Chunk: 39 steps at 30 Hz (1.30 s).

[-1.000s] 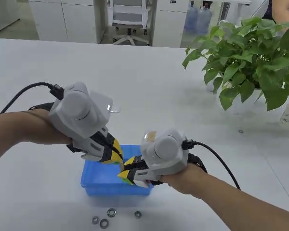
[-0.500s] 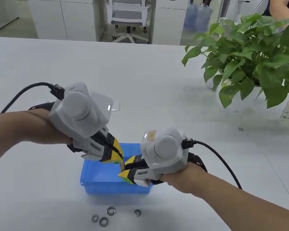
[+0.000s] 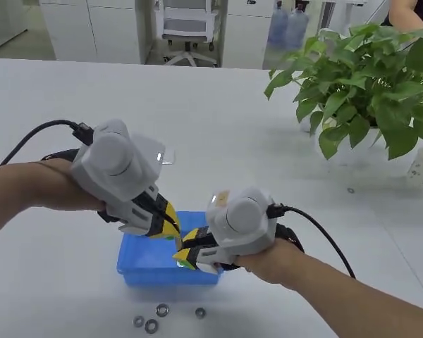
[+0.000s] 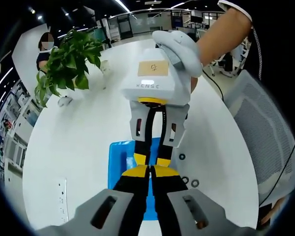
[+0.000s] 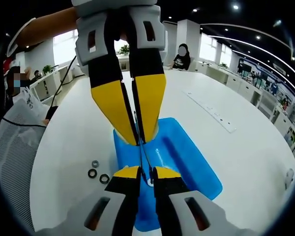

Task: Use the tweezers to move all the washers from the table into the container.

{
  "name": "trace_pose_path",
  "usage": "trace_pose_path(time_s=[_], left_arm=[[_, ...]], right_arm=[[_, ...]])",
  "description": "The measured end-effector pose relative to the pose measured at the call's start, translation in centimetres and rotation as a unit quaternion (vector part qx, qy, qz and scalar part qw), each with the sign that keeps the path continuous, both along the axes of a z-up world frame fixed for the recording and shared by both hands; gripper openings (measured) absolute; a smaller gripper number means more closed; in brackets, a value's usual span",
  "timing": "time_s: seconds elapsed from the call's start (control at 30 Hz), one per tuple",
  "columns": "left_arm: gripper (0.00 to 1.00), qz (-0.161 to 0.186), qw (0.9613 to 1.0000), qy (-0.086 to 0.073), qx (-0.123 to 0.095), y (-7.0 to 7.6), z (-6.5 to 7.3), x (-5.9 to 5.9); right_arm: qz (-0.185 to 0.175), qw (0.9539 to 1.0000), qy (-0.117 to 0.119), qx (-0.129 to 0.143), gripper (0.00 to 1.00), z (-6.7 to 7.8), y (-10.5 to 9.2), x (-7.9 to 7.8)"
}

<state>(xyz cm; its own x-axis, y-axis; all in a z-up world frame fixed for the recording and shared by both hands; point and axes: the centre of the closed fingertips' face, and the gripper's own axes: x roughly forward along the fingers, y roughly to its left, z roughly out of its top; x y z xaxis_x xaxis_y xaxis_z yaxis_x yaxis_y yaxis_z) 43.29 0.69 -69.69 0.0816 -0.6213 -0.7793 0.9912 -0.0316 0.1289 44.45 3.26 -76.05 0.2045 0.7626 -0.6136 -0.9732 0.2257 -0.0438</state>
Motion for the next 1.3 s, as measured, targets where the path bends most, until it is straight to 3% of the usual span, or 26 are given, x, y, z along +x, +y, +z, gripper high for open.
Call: trace_pose_path(time_s=[0.4, 0.83, 1.07, 1.3], left_arm=[[0.06, 0.004, 1.0000, -0.005, -0.005, -0.1, 1.7, -0.3], [0.06, -0.001, 0.9999, -0.014, -0.004, -0.5, 3.1, -1.8], [0.06, -0.005, 0.9998, -0.020, -0.004, -0.7, 3.5, -2.5], [0.06, -0.007, 0.9999, -0.016, -0.001, -0.9, 3.3, -3.5]], right_arm=[[-0.004, 0.9998, -0.015, 0.008, 0.12, 1.8, -0.2, -0.4], [-0.010, 0.9994, -0.028, 0.016, 0.12, 3.3, -0.6, -1.5], [-0.012, 0.9992, -0.034, 0.018, 0.12, 3.7, -0.9, -2.3], [-0.015, 0.9992, -0.032, 0.018, 0.12, 3.5, -1.2, -3.5]])
